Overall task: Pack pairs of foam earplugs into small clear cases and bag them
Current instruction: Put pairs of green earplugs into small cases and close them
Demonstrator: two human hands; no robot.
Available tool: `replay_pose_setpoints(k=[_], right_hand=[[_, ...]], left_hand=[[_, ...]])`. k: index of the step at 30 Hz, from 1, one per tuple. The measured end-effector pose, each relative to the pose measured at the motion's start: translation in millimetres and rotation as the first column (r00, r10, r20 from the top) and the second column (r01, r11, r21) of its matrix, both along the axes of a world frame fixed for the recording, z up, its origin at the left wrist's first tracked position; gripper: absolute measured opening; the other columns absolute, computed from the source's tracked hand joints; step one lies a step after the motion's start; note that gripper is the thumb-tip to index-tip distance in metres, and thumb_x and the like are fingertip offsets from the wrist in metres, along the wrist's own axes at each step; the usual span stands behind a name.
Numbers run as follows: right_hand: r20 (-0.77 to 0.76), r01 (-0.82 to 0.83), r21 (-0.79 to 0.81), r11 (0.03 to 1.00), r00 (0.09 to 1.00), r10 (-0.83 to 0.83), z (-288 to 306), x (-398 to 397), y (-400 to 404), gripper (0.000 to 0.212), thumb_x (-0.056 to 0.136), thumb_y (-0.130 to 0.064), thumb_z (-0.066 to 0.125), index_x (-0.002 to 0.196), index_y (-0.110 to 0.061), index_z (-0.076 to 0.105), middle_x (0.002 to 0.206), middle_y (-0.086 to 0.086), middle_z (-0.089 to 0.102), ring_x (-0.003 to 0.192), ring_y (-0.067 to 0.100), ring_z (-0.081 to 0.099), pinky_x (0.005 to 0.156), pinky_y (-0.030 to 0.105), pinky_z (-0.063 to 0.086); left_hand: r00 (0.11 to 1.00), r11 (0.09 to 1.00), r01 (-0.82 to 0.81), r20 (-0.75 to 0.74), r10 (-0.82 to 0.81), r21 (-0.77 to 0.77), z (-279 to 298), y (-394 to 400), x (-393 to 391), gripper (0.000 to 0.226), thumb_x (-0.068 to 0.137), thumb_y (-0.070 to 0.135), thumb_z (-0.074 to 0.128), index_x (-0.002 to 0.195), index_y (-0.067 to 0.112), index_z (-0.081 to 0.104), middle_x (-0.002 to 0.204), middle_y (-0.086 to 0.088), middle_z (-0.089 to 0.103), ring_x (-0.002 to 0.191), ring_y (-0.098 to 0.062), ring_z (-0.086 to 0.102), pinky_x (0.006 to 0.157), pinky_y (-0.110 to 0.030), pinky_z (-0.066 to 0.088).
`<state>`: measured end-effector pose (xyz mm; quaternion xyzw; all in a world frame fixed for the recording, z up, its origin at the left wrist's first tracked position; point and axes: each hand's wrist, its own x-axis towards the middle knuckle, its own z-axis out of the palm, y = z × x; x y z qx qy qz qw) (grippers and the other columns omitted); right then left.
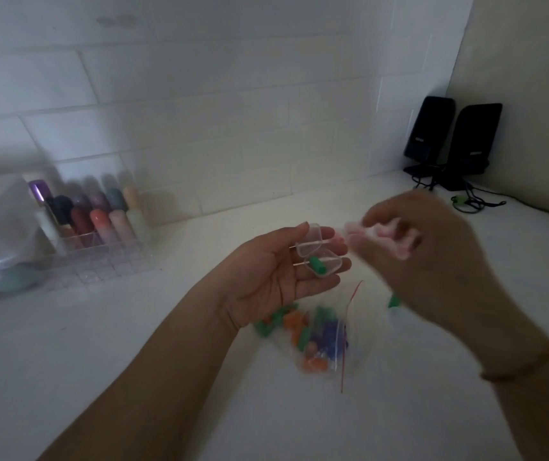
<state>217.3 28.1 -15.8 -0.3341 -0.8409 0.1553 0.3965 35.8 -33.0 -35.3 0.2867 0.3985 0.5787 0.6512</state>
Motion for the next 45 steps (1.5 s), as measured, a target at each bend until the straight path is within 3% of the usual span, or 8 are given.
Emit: replay_pose_setpoints(k=[3,5,14,24,27,31,39,45], right_hand=[[0.284,-0.104,-0.287,0.952,0.940,0.188,28.9,29.0,0.6,0.016,0.081,-0.029,0.070,0.066,-0.030,0.067,0.044,-0.012,0.052,0.041,0.002,0.043,0.047,0.009,0.039],[0.538,-0.136,-0.472,0.871,0.738,0.407,32.2,31.1,-6.8,0.015,0.086,-0.028,0.067,0.075,-0.036,0.071,0.042,-0.023,0.051,0.042,-0.003,0.049,0.048,0.008,0.039],[0.569,-0.023,-0.036,0.999,0.821,0.039,-22.1,-16.7,-22.6,0.028,0.096,-0.044,0.042,0.116,-0.043,0.062,0.102,-0.012,0.063,0.087,0.011,0.056,0.066,0.022,0.038],[0.607,-0.034,0.109,0.993,0.794,-0.040,-20.9,-16.2,-15.4,0.032,0.097,-0.046,0.039,0.103,-0.034,0.067,0.087,-0.010,0.063,0.077,0.008,0.057,0.064,0.024,0.038],[0.448,-0.065,-0.213,0.975,0.881,0.156,-3.3,-3.3,-7.2,0.029,0.097,-0.041,0.047,0.084,-0.026,0.068,0.065,-0.007,0.067,0.053,0.003,0.059,0.054,0.019,0.043],[-0.270,-0.226,-0.675,0.702,0.962,0.050,8.4,8.3,8.2,0.022,0.092,-0.022,0.056,0.081,-0.005,0.064,0.078,0.007,0.074,0.060,0.022,0.071,0.046,0.029,0.053],[-0.645,-0.571,-0.702,0.425,0.764,-0.039,-1.8,-2.4,5.2,0.021,0.072,-0.007,0.063,0.092,-0.002,0.067,0.083,0.013,0.074,0.070,0.016,0.072,0.057,0.017,0.055],[-0.228,-0.144,-0.443,0.885,0.973,0.045,-9.4,-11.5,-6.3,0.013,0.079,-0.010,0.075,0.088,-0.019,0.074,0.076,-0.007,0.074,0.057,0.009,0.069,0.053,0.019,0.051]], left_hand=[[0.999,0.999,-0.041,-0.019,0.041,-0.019,0.2,1.2,-3.5,0.051,0.087,0.025,0.052,0.130,-0.003,0.052,0.128,-0.025,0.060,0.116,-0.039,0.059,0.089,-0.042,0.053],[0.997,0.997,-0.070,-0.019,0.070,-0.039,-0.9,2.7,-5.4,0.050,0.089,0.025,0.051,0.130,-0.004,0.052,0.126,-0.025,0.061,0.116,-0.039,0.060,0.089,-0.043,0.052],[0.993,0.991,-0.111,-0.037,0.109,-0.076,-2.8,4.4,-7.0,0.042,0.097,0.024,0.046,0.128,-0.002,0.055,0.123,-0.025,0.063,0.112,-0.039,0.063,0.088,-0.044,0.055],[0.993,0.990,-0.107,-0.064,0.102,-0.089,-3.4,3.9,-3.8,0.039,0.097,0.024,0.046,0.127,0.000,0.056,0.122,-0.023,0.065,0.111,-0.037,0.064,0.088,-0.043,0.054],[0.993,0.990,-0.107,-0.065,0.101,-0.090,-3.8,4.0,-4.1,0.038,0.097,0.024,0.047,0.125,0.001,0.057,0.122,-0.023,0.065,0.109,-0.037,0.065,0.089,-0.044,0.053],[0.996,0.994,-0.079,-0.055,0.075,-0.072,-3.5,3.6,-3.1,0.043,0.087,0.024,0.054,0.123,0.002,0.060,0.123,-0.022,0.064,0.109,-0.037,0.064,0.089,-0.043,0.054],[0.999,0.998,-0.034,-0.028,0.032,-0.061,-3.2,1.9,1.3,0.039,0.092,0.023,0.051,0.122,0.001,0.060,0.122,-0.022,0.064,0.102,-0.035,0.066,0.085,-0.040,0.056],[0.999,0.998,-0.039,-0.032,0.037,-0.057,-2.9,1.3,-0.5,0.044,0.085,0.024,0.056,0.123,0.001,0.061,0.121,-0.023,0.064,0.102,-0.035,0.065,0.087,-0.041,0.055]])
